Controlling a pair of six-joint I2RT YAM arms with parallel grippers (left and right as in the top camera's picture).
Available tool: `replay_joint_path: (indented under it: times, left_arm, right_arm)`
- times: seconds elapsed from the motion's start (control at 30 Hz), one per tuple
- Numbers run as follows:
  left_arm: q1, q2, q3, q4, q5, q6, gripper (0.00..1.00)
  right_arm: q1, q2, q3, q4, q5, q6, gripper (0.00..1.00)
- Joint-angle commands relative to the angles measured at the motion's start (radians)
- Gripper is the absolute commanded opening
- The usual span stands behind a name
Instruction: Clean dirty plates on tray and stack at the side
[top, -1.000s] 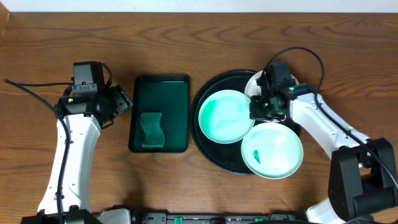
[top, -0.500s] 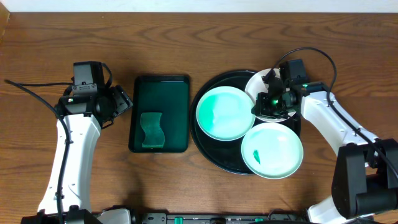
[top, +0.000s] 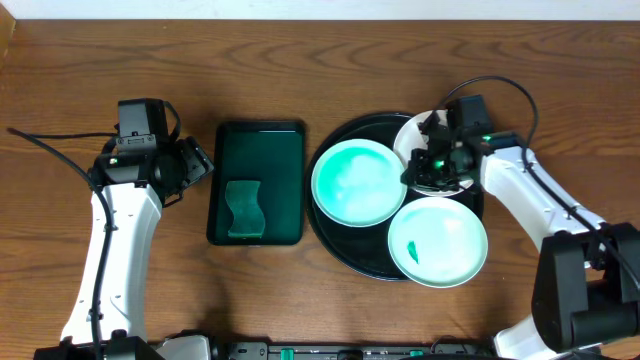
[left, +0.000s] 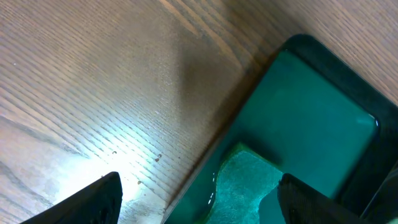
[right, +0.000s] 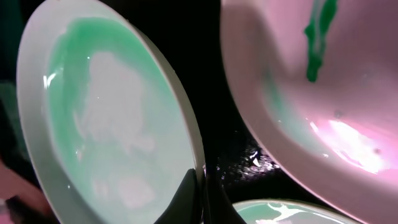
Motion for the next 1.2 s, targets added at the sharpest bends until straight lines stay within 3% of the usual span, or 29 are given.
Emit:
replay_joint_path:
  times: [0.0,0.47,0.87,1.17]
  left_arm:
    - [0.003,0.0,0.013,0.0,-0.017,0.002,0.8]
    - [0.003,0.0,0.013,0.0,-0.017,0.002,0.8]
    - [0.003,0.0,0.013,0.0,-0.017,0.002,0.8]
    - [0.003,0.0,0.013,0.0,-0.017,0.002,0.8]
  right_arm:
    - [0.065,-0.024,0.051,0.008,0.109,0.059,0.01]
    - [0.23,-0.024,0.117,0.173,0.211,0.152,0.01]
    - [0.38,-0.024,0.117,0.302,0.507,0.209,0.01]
    - [0.452,-0.024,0.117,0.432,0.608,0.23,0.01]
